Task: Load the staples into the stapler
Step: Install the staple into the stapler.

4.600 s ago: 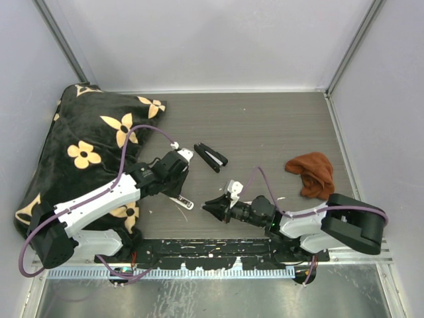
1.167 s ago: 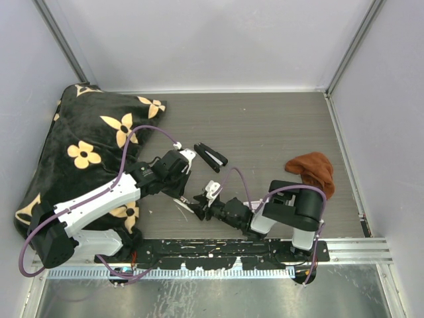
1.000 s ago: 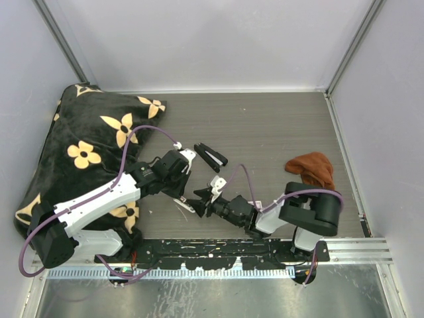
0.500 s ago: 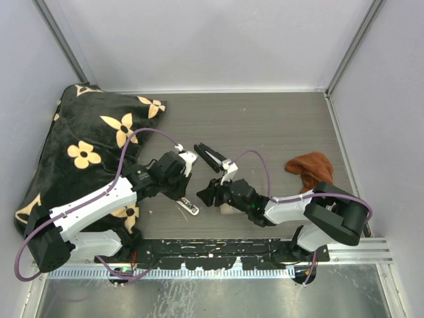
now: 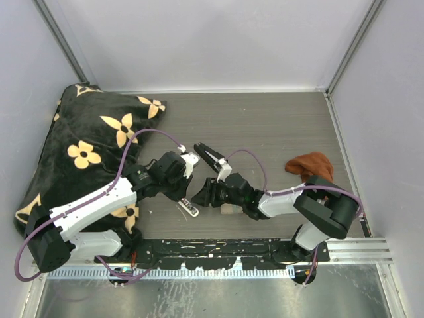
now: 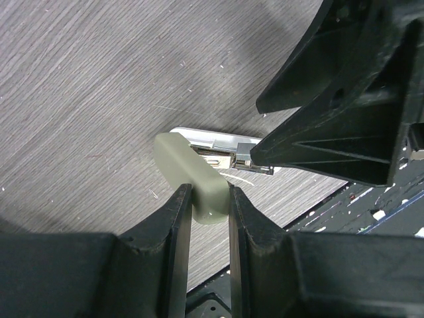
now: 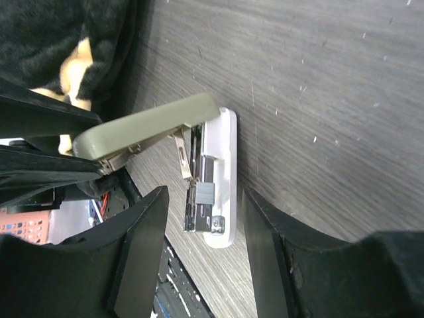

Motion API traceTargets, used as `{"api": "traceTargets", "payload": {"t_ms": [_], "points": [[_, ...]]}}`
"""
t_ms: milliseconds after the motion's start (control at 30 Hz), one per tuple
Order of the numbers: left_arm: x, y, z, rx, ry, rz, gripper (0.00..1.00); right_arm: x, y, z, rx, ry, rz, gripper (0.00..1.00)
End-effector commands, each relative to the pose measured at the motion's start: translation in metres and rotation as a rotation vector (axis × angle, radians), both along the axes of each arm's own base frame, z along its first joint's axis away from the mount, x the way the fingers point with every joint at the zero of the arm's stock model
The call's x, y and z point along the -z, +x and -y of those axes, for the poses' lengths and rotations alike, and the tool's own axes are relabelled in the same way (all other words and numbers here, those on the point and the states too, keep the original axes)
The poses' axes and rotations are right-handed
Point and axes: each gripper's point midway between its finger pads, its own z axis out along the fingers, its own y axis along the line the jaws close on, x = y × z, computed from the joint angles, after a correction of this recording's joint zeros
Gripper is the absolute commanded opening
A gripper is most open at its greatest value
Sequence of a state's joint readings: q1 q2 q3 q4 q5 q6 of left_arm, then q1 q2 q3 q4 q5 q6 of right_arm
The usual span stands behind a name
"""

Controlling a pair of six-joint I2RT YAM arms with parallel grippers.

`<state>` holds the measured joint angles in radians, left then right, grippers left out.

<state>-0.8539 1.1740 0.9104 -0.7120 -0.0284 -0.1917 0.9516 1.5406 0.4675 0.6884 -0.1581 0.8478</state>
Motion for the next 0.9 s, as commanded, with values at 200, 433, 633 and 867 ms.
{"api": "traceTargets", "payload": {"t_ms": [200, 433, 633, 867], "points": [[-0.012, 0.001, 0.011, 0.03, -0.055, 0.009, 0.0, -0.011, -0.004, -0.027, -0.08, 0.074, -0.051, 0.51], [-0.011, 0.001, 0.011, 0.032, -0.052, 0.009, 0.0, -0.01, -0.002, -0.032, -0.082, 0.076, -0.057, 0.45], [-0.012, 0.001, 0.01, 0.03, -0.05, 0.011, 0.0, -0.007, -0.004, -0.031, -0.087, 0.07, -0.067, 0.39], [-0.013, 0.001, 0.01, 0.029, -0.053, 0.014, 0.0, 0.0, -0.003, -0.028, -0.076, 0.038, -0.074, 0.37]]}}
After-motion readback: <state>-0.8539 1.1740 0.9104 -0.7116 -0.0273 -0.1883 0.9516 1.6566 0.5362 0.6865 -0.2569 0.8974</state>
